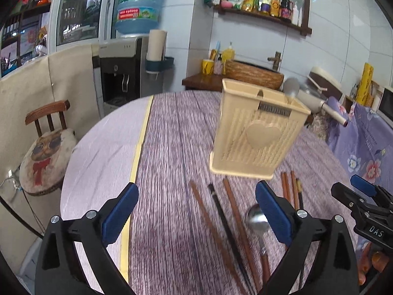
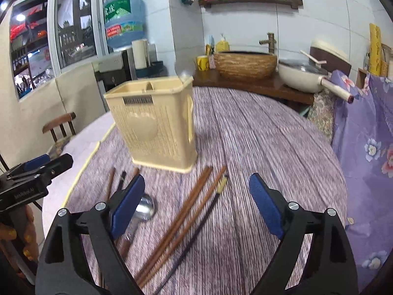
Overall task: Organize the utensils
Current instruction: 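Withdraw both grippers from the basket back over the utensils, then close both grippers on the black gold-banded chopstick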
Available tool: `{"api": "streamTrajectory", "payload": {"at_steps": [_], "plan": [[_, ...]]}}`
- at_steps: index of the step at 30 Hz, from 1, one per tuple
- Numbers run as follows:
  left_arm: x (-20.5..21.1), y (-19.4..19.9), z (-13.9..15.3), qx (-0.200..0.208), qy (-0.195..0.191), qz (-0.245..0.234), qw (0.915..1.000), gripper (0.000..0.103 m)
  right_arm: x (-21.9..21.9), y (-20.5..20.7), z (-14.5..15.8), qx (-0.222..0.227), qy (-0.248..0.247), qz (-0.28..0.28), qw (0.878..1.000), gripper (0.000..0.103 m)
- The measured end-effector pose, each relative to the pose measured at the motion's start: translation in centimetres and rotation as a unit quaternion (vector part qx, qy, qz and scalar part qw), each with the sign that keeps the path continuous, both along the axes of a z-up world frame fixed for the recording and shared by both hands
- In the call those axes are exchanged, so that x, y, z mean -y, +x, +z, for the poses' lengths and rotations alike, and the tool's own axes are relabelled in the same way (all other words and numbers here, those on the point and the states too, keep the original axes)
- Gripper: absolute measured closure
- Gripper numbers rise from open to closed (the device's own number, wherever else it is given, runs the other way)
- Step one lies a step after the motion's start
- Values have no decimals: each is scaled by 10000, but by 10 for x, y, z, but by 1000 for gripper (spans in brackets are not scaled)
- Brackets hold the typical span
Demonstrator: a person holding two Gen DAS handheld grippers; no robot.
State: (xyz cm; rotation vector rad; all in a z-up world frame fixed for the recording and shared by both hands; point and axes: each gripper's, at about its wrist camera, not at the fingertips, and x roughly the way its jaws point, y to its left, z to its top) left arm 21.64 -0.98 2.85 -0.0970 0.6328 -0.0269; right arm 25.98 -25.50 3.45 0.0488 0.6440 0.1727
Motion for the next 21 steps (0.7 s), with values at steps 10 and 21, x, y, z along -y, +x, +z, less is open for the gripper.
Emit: {"api": "streamTrajectory", "payload": {"at_steps": [10, 21], "plan": [[-18, -15, -37, -540, -12, 294, 9981, 8, 17, -11, -44, -585, 11, -455, 9972, 17], [-28, -18, -55, -808, -182, 357, 9959, 31, 16, -1, -65, -1023, 53, -547, 9932, 27]]}}
